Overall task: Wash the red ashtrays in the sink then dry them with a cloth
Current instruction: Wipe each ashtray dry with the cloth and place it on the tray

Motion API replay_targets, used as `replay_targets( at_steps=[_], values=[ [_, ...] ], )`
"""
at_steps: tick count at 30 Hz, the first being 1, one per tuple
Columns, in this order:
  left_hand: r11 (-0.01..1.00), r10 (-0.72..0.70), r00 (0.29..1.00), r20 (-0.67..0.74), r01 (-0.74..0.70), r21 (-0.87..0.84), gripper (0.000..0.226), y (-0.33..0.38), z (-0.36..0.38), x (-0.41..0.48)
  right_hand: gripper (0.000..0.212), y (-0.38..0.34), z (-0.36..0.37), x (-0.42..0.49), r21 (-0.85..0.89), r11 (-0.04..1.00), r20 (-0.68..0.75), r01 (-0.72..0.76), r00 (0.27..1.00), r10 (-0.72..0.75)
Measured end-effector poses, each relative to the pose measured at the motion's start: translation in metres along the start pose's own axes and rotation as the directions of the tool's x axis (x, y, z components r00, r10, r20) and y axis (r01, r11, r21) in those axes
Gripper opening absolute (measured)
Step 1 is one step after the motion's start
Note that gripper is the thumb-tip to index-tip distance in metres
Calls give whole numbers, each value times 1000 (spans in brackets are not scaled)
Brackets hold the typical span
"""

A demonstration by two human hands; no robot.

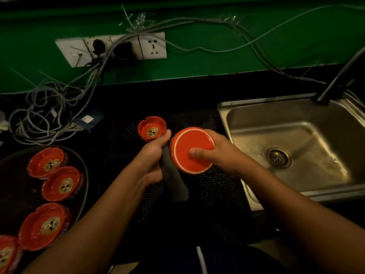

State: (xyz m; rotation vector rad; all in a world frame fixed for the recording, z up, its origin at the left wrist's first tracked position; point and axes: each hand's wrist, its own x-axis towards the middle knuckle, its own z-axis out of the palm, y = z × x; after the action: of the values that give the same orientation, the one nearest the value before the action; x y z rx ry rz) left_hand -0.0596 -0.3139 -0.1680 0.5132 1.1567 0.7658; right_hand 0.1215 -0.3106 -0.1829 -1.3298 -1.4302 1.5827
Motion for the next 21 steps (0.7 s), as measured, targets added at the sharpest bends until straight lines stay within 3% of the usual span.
replay_targets(
  at_steps=[3,5,8,10,11,13,15,16,19,21],
  values=[
    [984,-83,995,54,73,164,48,8,-12,-2,61,-9,0,-3,-114,993,108,6,994,7],
    [974,-63,997,47,51,221,42,11,-15,-3,56,-9,2,-5,-86,996,97,-2,995,10],
    [992,87,993,-77,-79,102,41,10,-9,2,43,-7,6,-8,155,988,-33,-11,999,16],
    [967,250,935,-250,-255,15,33,12,-2,7,36,-4,8,-8,274,962,-141,10,989,30],
    [935,352,897,-267,-351,55,27,12,2,7,34,-1,10,-9,304,953,-178,15,983,41],
    [836,509,856,-91,-466,290,21,13,11,-6,40,2,15,-10,344,939,-213,2,974,76],
    [692,524,838,153,-524,496,19,2,17,-17,40,3,20,-11,400,917,-236,7,967,96],
    [619,536,818,209,-549,562,26,-5,17,-20,34,2,23,-11,447,894,-261,26,960,103],
    [438,696,683,223,-649,622,58,-34,15,-13,24,-6,32,-9,612,784,-363,106,918,159],
    [482,720,675,159,-652,585,58,-41,19,-11,24,-12,38,-7,660,740,-404,131,892,202]
  ],
)
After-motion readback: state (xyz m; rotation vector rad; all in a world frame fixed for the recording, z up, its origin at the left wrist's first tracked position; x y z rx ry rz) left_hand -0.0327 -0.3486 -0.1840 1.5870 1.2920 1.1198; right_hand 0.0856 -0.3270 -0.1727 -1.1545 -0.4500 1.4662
